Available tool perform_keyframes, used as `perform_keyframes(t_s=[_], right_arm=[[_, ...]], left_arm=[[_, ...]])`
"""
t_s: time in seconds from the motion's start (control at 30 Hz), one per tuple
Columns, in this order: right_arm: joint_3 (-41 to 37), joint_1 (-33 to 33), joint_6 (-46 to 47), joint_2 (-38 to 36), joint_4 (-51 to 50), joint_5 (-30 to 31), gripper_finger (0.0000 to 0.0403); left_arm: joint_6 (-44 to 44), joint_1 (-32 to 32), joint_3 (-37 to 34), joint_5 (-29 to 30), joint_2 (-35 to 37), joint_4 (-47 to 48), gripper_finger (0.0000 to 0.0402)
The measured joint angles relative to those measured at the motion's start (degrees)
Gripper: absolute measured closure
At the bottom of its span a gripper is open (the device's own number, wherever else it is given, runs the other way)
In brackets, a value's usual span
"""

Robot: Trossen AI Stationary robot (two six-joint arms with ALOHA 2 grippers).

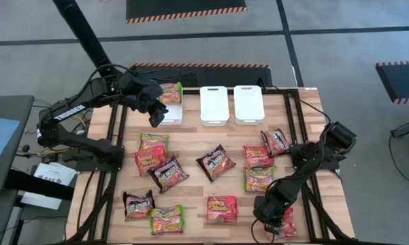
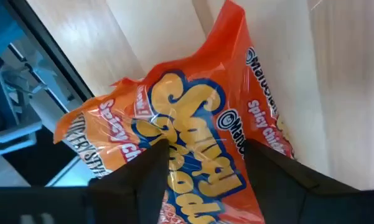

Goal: Sort Maruchan noodles
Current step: Put the orange noodle pack into the right white bin

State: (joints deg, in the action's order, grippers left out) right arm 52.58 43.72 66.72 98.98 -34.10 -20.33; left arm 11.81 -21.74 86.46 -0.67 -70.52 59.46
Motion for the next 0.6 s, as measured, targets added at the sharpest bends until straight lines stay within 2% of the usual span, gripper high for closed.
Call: perform_keyframes(t_s=[0.1, 0.37, 0.43, 0.6], right_arm=[[0.11, -0.03, 1.24, 0.90, 1.02, -0.52, 0.0216], [0.05, -1.50, 3.52, 1.02, 1.39, -2.15, 0.0374], [0.25, -1.90, 3.51, 1.01, 1.18, -2.72, 0.0392], [2.03, -1.70, 3.45, -0.03, 0.63, -1.31, 0.0398]], left_arm=[[-0.29, 0.00, 0.00, 0.02, 0.00, 0.02, 0.0316], [-1.03, 0.00, 0.00, 0.04, 0.00, 0.02, 0.0316], [-1.05, 0.00, 0.00, 0.04, 0.00, 0.02, 0.0316], [-1.05, 0.00, 0.00, 0.10, 0.00, 0.02, 0.0316]])
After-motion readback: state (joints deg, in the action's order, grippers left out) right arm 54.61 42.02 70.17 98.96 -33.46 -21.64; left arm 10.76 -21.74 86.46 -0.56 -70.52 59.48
